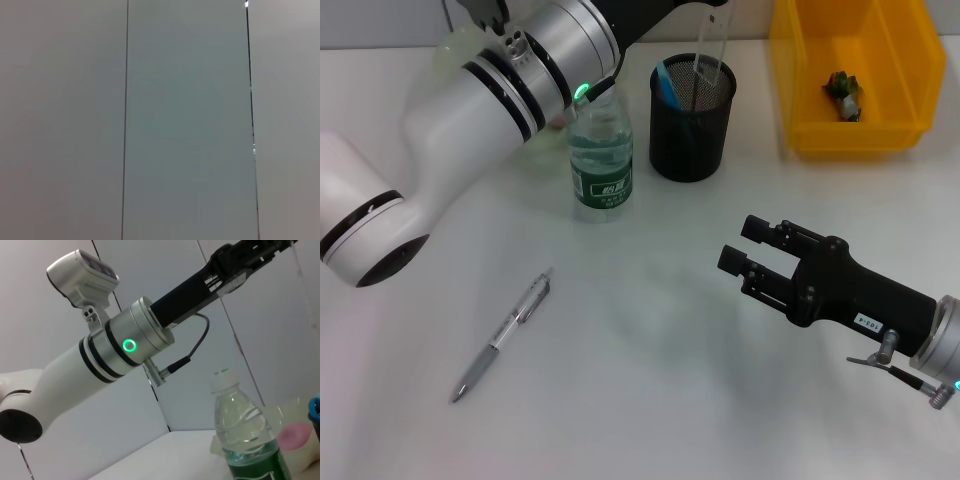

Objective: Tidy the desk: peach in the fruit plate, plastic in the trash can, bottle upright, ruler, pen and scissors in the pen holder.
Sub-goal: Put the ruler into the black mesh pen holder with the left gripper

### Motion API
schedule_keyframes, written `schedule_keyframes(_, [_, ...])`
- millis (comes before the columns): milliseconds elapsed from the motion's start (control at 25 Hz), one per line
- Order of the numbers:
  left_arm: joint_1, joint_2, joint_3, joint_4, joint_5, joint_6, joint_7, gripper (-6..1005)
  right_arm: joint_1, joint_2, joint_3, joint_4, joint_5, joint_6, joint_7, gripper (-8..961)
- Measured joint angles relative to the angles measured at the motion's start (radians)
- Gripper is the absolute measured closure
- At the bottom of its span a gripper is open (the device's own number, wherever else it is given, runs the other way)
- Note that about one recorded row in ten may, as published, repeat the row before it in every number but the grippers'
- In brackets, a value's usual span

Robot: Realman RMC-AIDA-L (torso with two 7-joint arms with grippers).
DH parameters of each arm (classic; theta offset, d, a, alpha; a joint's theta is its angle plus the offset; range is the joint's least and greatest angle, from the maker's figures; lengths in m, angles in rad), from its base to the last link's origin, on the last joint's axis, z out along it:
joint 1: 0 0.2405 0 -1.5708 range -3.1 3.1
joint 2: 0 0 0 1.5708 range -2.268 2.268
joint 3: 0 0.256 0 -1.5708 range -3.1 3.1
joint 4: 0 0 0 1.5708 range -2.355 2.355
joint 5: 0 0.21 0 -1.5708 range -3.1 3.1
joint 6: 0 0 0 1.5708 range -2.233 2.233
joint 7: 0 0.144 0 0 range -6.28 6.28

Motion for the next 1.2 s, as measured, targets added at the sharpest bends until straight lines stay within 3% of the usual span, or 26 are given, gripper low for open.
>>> schedule_keyframes(1000, [-0.009, 0.0, 0.002, -0.033, 0.0, -0.022, 0.025, 601, 0.021, 0.002, 0.003, 0.006, 0.0, 0.0, 0.0, 349])
schedule_keyframes(1200, [-0.009, 0.0, 0.002, -0.034, 0.0, -0.035, 0.025, 602, 0.016, 0.002, 0.09, 0.025, 0.001, 0.009, 0.0, 350])
